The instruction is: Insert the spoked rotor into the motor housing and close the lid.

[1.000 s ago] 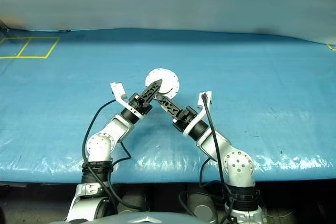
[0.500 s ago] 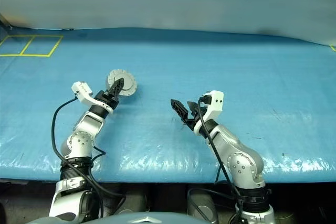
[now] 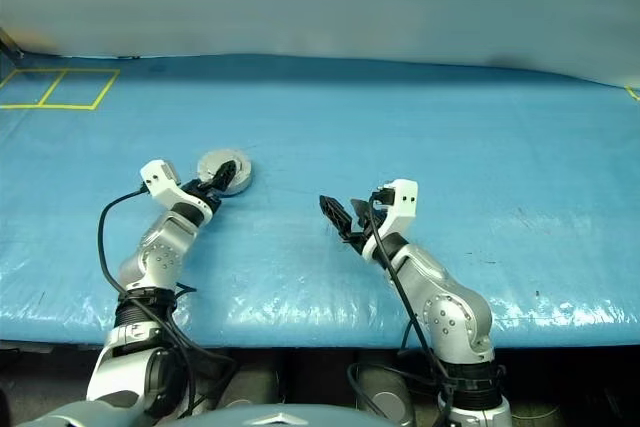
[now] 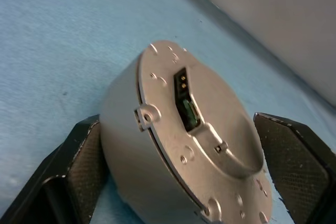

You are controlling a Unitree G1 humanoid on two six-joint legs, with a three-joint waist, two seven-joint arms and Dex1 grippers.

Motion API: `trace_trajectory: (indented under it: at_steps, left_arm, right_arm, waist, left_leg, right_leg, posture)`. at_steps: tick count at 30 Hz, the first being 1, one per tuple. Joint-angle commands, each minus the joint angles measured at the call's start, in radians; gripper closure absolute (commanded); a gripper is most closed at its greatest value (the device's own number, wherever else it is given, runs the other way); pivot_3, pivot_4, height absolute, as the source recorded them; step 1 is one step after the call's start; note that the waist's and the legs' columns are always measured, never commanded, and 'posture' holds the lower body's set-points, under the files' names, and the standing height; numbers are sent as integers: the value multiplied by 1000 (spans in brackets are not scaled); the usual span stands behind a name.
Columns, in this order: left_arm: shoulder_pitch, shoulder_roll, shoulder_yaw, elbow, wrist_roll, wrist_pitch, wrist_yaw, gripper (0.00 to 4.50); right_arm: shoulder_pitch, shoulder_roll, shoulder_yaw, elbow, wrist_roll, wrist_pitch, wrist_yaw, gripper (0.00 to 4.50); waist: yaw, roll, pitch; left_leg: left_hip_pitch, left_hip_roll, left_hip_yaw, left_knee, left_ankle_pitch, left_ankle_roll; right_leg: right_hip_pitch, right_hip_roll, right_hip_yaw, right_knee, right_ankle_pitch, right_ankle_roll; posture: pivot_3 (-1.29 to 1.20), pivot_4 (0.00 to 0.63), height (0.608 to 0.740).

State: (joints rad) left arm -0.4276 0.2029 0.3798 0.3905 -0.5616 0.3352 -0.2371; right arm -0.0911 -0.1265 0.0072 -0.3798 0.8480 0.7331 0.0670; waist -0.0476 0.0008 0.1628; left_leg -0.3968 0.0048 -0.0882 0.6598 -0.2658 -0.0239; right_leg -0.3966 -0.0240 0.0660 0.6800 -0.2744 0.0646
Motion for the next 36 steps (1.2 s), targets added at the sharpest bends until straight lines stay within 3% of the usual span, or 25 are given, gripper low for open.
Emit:
trace_trajectory:
  at_steps: [1,7,12,20,23,28,32,36]
  left_arm:
    - [9,56,72,-30,-1,-8,52,25]
    - [49,158,140,-93,-37,3,-3,25]
    - [47,206,110,-244,-54,12,-83,25]
    - [102,232,-236,-554,90,46,-214,25]
    - [150,185,-346,-607,174,27,-172,25]
    - [261,58,-408,-639,306,-35,-19,25]
    - [413,-27,-448,-684,379,-103,65,25]
    - [478,-73,-438,-693,380,-113,83,25]
  right_arm:
    - [5,6,-7,-25,4,3,19,315]
    - [3,3,9,-19,-28,-8,45,315]
    - [-12,-49,-4,-58,-117,-51,54,315]
    - [-61,-196,0,-90,-377,-96,5,315]
    - [-27,-208,40,-103,-508,-132,-42,315]
    - [105,-153,123,-131,-707,-239,-141,315]
    - [261,-37,151,-158,-761,-309,-215,315]
    - [313,5,168,-157,-830,-340,-230,315]
  waist:
    - [-3,0,0]
    - [-4,0,0]
    - [11,-2,0]
    - [10,-1,-1]
    - [3,-1,-1]
    - [4,-1,-1]
    - [11,-2,-1]
    - [14,-2,-1]
  left_leg:
    - [0,0,0,0,0,0]
    - [0,0,0,0,0,0]
    - [0,-1,-1,1,0,0]
    - [1,-1,0,0,0,-1]
    - [1,0,1,-3,0,-1]
    - [0,0,1,-4,0,-1]
    - [1,0,1,-3,0,0]
    - [1,0,1,-2,0,0]
  right_leg:
    - [0,0,0,0,0,0]
    - [0,0,0,0,0,0]
    - [0,-1,-1,0,0,0]
    - [1,-1,0,0,0,0]
    - [0,-1,1,0,0,0]
    - [-2,-1,2,-1,0,0]
    - [-2,-2,3,-1,0,0]
    - [-1,-2,3,-1,0,0]
  posture:
    - [0,150,740]
    - [0,150,740]
    - [0,150,740]
    - [0,150,740]
    - [0,150,740]
    - [0,150,740]
    - [0,150,740]
    - [0,150,740]
